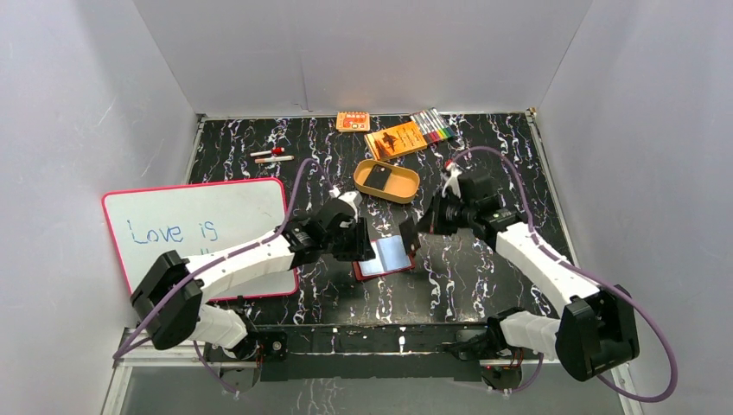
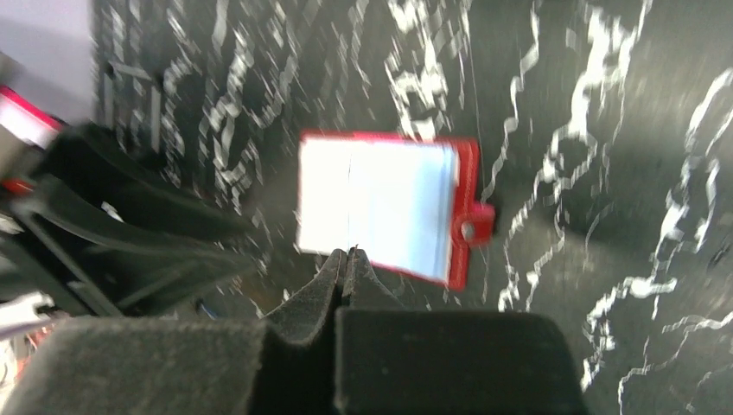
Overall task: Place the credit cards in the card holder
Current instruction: Insert the credit card into the card holder.
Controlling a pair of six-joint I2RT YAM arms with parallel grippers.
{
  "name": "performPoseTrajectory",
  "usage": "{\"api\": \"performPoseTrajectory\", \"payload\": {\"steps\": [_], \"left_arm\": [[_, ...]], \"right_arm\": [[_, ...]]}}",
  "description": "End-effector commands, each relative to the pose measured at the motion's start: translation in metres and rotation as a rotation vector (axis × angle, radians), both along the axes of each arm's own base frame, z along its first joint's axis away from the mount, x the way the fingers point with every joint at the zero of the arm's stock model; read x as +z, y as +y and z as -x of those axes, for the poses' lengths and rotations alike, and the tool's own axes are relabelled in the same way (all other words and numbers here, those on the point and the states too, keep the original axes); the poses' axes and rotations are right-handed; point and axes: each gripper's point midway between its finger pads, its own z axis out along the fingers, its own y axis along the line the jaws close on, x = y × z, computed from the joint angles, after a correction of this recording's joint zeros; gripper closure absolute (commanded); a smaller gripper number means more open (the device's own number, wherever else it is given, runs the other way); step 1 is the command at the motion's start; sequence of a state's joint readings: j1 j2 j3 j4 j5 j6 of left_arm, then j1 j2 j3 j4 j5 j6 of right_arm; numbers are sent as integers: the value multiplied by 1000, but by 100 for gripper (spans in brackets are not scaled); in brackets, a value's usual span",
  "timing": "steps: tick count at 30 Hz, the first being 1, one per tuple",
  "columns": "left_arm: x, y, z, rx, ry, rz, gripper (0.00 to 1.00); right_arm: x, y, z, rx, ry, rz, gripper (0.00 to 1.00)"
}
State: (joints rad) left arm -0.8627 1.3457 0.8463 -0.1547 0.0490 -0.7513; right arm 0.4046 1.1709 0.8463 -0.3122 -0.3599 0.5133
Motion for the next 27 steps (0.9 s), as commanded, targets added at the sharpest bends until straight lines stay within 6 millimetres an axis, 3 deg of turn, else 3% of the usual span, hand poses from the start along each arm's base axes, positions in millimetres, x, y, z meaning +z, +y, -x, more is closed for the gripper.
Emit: {"api": "performPoseTrajectory", "payload": {"steps": [1,6,13,19,27], "left_arm": [[-26,6,4,4,19,-107,64],[-54,19,8,36,51,-186,67],[-78,36,9,70,75,-283,69],[-98,46,6,90,93,-373,72],[-106,40,-9,91,70,-431,73]], "right_arm": [[-17,14,18,131,-38,-37,100],[-34,20,14,116,-21,-23,100],[-51,-24,-16,-195,-91,131,100],[-66,-46,-5,-250,-62,219,100],[-81,-49,20,-226,3,210,100]]}}
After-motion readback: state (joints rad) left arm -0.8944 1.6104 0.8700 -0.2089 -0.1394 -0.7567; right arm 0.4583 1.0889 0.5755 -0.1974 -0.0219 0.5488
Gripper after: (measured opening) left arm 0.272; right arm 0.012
